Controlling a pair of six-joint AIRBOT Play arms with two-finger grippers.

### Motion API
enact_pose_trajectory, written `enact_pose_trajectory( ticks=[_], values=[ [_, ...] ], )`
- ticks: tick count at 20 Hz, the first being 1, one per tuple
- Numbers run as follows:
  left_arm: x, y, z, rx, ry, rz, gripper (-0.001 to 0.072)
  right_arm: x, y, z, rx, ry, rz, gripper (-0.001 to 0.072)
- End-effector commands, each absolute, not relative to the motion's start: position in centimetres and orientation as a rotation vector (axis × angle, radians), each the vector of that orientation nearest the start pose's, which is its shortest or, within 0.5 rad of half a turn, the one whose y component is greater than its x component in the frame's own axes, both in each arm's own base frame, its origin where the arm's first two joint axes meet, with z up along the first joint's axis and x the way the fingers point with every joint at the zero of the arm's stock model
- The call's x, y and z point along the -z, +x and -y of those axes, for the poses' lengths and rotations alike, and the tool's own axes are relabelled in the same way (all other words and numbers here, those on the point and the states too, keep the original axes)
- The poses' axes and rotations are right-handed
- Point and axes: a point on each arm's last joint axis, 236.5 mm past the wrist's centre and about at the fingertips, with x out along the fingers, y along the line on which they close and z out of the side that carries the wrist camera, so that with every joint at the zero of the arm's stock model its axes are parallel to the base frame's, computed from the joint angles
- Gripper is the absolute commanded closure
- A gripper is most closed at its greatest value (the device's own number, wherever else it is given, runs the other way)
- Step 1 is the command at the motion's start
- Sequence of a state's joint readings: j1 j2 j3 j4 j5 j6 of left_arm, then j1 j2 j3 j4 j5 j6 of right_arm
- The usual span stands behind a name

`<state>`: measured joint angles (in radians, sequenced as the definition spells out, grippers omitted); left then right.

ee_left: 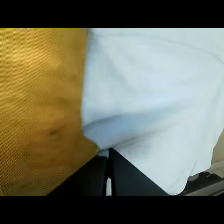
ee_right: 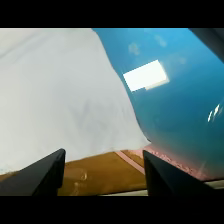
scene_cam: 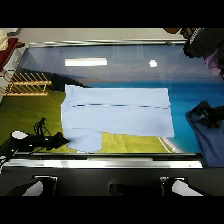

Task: Fold the clothes and pants, and hang the long-sleeved shirts on hangers.

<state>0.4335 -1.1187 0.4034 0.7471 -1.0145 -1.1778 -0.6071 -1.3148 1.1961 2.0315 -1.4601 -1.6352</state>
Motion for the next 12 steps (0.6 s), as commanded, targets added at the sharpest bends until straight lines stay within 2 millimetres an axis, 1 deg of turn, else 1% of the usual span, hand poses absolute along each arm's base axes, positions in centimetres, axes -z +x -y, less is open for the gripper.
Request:
enact_pose_trajectory(
  ticks=[1,2,4,6,9,12],
  values=[
    [10.6,25.0,4.6,0.104,-0.916,-1.336,0.0689,2.7,29.1,7.9,0.031,0.877,-1.522,0.015],
    [10.6,25.0,4.6,0.104,-0.916,-1.336,0.0689,4.1,28.3,7.2,0.016,0.89,-1.551,0.0154],
    [10.6,25.0,4.6,0.104,-0.916,-1.336,0.0689,6.4,27.3,6.6,0.017,0.896,-1.567,0.0158],
    [10.6,25.0,4.6,0.104,-0.916,-1.336,0.0689,7.9,26.8,6.3,0.019,0.886,-1.561,0.0167],
    [10.6,25.0,4.6,0.104,-0.917,-1.337,0.0688,8.7,27.4,6.8,0.024,0.856,-1.516,0.0167],
    [10.7,25.0,4.6,0.101,-0.916,-1.334,0.0689,8.9,28.4,7.3,0.027,0.837,-1.47,0.0168]
  ],
)
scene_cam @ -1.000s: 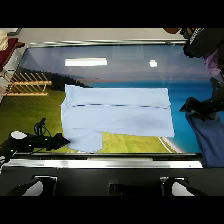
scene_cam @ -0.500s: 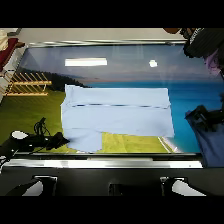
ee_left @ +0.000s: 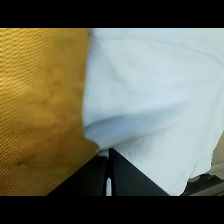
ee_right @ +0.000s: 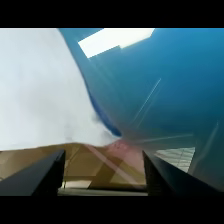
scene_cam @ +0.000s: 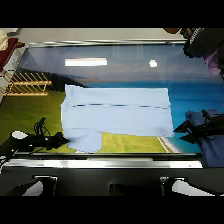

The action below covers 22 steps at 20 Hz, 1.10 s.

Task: Fold the clothes and pants, and hang the long-sleeved shirts on hangers.

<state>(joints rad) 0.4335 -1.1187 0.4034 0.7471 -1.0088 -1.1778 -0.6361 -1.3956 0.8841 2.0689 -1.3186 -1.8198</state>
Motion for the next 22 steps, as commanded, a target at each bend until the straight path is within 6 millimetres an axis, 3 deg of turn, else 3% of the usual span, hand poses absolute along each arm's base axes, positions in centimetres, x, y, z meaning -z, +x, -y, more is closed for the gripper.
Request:
enact_pose_trajectory(
  ticks=[1,10,14,15,17,18,22],
  values=[
    [10.7,25.1,4.5,0.097,-0.914,-1.33,0.0689,8.9,28.7,7.4,0.031,0.839,-1.457,0.0168],
    [10.7,25.2,4.4,0.092,-0.913,-1.325,0.0689,10.4,28.2,5.2,0.001,0.928,-1.437,0.0191],
    [10.7,25.2,4.4,0.089,-0.916,-1.325,0.0689,10.7,28.9,5.5,0.019,0.93,-1.396,0.0397],
    [10.7,25.2,4.4,0.089,-0.916,-1.325,0.0689,10.7,29.2,5.5,0.018,0.931,-1.384,0.0407],
    [10.5,25.4,4.3,0.088,-0.922,-1.323,0.0689,10.3,29.4,5.0,-0.013,0.943,-1.375,0.0629],
    [10.1,25.7,4.4,0.098,-0.923,-1.322,0.069,10.0,29.3,4.6,-0.037,0.95,-1.381,0.0665],
    [6.6,26.7,4.7,0.162,-0.917,-1.324,0.0691,7.8,28.1,3.1,-0.109,0.951,-1.41,0.0674]
  ],
)
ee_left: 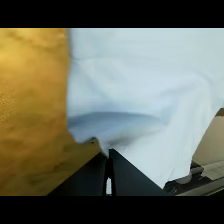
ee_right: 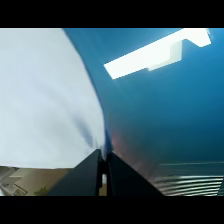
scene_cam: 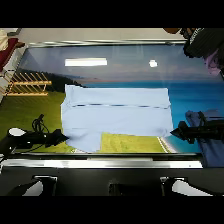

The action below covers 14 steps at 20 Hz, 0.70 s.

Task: Fold the clothes and pants, and hang the long-sleeved shirts on hangers.

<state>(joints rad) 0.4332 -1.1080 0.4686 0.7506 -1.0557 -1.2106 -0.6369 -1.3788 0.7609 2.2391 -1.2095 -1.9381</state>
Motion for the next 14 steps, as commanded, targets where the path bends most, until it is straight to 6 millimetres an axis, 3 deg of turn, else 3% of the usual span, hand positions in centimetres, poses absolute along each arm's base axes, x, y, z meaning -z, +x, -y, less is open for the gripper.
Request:
enact_pose_trajectory(
  ticks=[1,6,10,12,14],
  values=[
    [5.9,26.6,4.6,0.163,-0.913,-1.329,0.0691,6.9,27.8,3.0,-0.106,0.94,-1.408,0.0675],
    [2.0,24.2,5.0,0.158,-0.849,-1.323,0.0691,2.5,26.2,3.6,0.006,0.878,-1.361,0.0675],
    [-0.9,22.3,5.4,0.149,-0.789,-1.267,0.0691,-0.4,23.2,3.5,0.104,0.838,-1.371,0.0675],
    [-1.8,21.9,5.6,0.144,-0.789,-1.242,0.0691,-1.9,23.0,3.2,0.116,0.83,-1.321,0.0676],
    [-2.2,22.3,5.7,0.145,-0.795,-1.216,0.0691,-3.2,24.1,2.7,0.092,0.852,-1.246,0.0676]
  ],
)
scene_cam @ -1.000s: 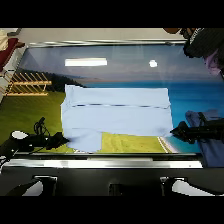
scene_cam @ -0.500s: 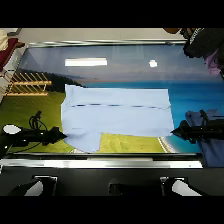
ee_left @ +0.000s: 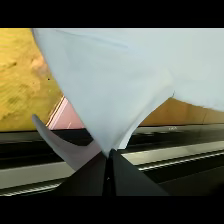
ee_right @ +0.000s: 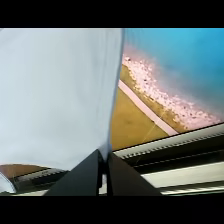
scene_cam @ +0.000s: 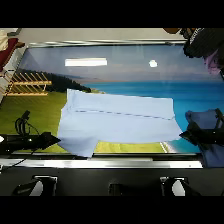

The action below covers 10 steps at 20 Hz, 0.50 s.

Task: Fold the clothes and pants, and hang the long-sleeved shirts on hangers.

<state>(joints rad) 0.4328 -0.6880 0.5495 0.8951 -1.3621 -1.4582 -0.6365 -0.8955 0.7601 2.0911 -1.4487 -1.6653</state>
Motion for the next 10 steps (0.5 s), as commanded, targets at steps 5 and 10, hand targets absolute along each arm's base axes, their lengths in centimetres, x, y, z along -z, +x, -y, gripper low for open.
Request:
enact_pose_trajectory(
  ticks=[5,10],
  values=[
    [-2.7,27.8,6.1,0.163,-0.746,-1.096,0.0692,-1.6,30.6,-1.0,-0.044,0.665,-1.193,0.0677],
    [-1.8,36.3,6.1,0.149,-0.712,-1.053,0.0692,-0.5,37.9,0.8,0.079,0.649,-1.152,0.0677]
  ],
)
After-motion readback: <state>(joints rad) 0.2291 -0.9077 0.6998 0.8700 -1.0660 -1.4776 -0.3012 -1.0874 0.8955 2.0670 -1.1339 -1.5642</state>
